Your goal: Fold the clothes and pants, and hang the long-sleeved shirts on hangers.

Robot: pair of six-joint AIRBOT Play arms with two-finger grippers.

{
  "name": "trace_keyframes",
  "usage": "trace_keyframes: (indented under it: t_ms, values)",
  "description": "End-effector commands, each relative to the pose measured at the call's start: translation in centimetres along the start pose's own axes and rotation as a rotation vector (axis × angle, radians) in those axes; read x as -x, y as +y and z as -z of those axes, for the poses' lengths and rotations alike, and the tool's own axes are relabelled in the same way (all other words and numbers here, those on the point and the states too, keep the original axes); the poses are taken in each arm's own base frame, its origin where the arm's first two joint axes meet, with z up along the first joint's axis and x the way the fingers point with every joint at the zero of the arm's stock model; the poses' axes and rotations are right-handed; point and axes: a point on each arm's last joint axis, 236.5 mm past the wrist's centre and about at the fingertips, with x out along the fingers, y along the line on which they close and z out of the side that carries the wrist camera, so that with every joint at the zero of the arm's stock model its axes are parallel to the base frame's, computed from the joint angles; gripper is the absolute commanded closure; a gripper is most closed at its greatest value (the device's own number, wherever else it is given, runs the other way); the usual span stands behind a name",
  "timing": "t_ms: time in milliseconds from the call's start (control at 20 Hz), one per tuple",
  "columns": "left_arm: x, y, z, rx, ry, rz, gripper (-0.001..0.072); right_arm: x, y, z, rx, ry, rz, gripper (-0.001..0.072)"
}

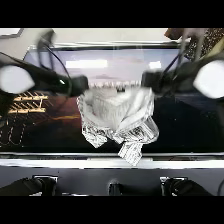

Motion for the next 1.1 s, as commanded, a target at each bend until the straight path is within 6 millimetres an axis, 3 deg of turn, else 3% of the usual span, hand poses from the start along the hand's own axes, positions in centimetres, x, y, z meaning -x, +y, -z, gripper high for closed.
trace_keyframes:
  t_ms: [0,150,250,500,650,800,850,900,950,1050]
  values:
    - [-6.2,2.4,4.5,0.004,0.136,-0.078,0.0690,-6.0,-2.4,6.6,-0.076,0.160,0.108,0.0683]
    - [-8.7,2.6,5.7,0.051,0.144,-0.063,0.0690,-9.7,-3.0,10.1,-0.100,0.226,0.132,0.0683]
    - [-9.6,2.3,5.5,0.056,0.129,-0.048,0.0690,-11.0,-2.9,10.7,-0.108,0.218,0.123,0.0683]
    - [-11.5,1.9,4.9,0.059,0.112,-0.037,0.0688,-12.4,-2.6,9.3,-0.141,0.152,0.118,0.0683]
    - [-11.9,1.1,3.6,0.073,0.061,0.000,0.0688,-12.6,-2.8,7.0,-0.159,0.054,0.120,0.0683]
    - [-11.9,0.5,2.8,0.073,0.027,0.026,0.0670,-12.8,-1.2,5.2,-0.157,-0.016,0.047,0.0683]
    - [-11.9,0.5,2.8,0.073,0.027,0.026,0.0565,-12.7,-1.0,4.7,-0.154,-0.035,0.035,0.0683]
    - [-11.9,0.5,2.8,0.070,0.027,0.026,0.0371,-12.7,-0.8,4.2,-0.148,-0.057,0.026,0.0683]
    - [-11.9,0.5,2.8,0.069,0.027,0.026,0.0267,-12.8,-0.5,3.8,-0.144,-0.074,0.014,0.0683]
    - [-11.8,0.6,2.7,0.078,0.029,0.028,0.0256,-13.3,-0.1,3.6,-0.134,-0.078,0.005,0.0683]
